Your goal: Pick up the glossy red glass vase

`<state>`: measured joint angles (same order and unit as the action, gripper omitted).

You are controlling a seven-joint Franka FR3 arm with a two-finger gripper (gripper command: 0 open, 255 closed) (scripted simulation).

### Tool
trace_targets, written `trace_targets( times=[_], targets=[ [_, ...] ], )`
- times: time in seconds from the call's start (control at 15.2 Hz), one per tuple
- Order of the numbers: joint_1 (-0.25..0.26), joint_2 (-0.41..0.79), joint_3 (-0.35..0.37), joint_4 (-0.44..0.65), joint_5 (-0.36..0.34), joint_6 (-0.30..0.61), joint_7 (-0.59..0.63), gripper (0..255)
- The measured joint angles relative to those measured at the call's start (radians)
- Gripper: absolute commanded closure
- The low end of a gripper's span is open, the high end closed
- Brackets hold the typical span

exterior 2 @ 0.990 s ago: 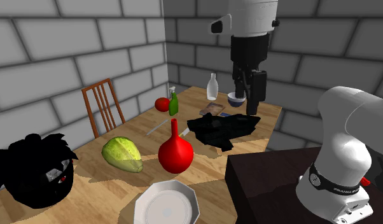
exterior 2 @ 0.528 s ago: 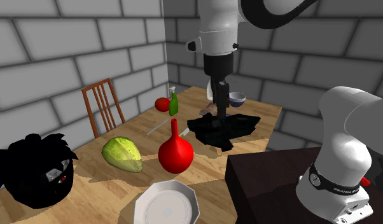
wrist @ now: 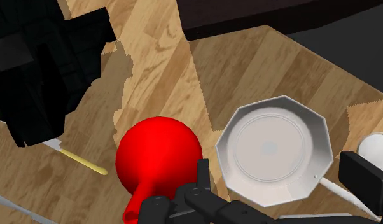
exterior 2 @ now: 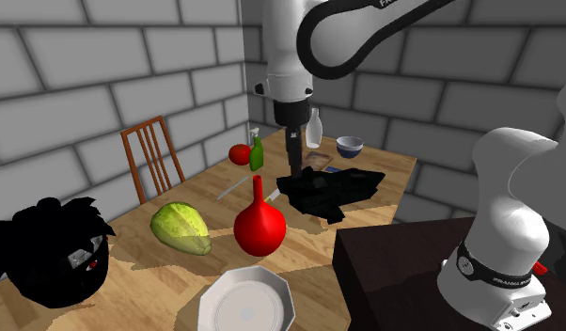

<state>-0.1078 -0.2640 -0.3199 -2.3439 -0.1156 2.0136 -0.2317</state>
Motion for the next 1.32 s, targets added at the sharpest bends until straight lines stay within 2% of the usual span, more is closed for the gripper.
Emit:
trace_targets(
  times=[0.46,0.99,1.32],
  targets=[
    [-0.028,0.268,-0.075,0.154,0.083,0.112,-0.132,0],
    [-0.114,0.577,-0.095,0.392,0.227,0.163,-0.288,0],
    [-0.131,0.641,-0.084,0.401,0.259,0.214,-0.308,0]
  ],
)
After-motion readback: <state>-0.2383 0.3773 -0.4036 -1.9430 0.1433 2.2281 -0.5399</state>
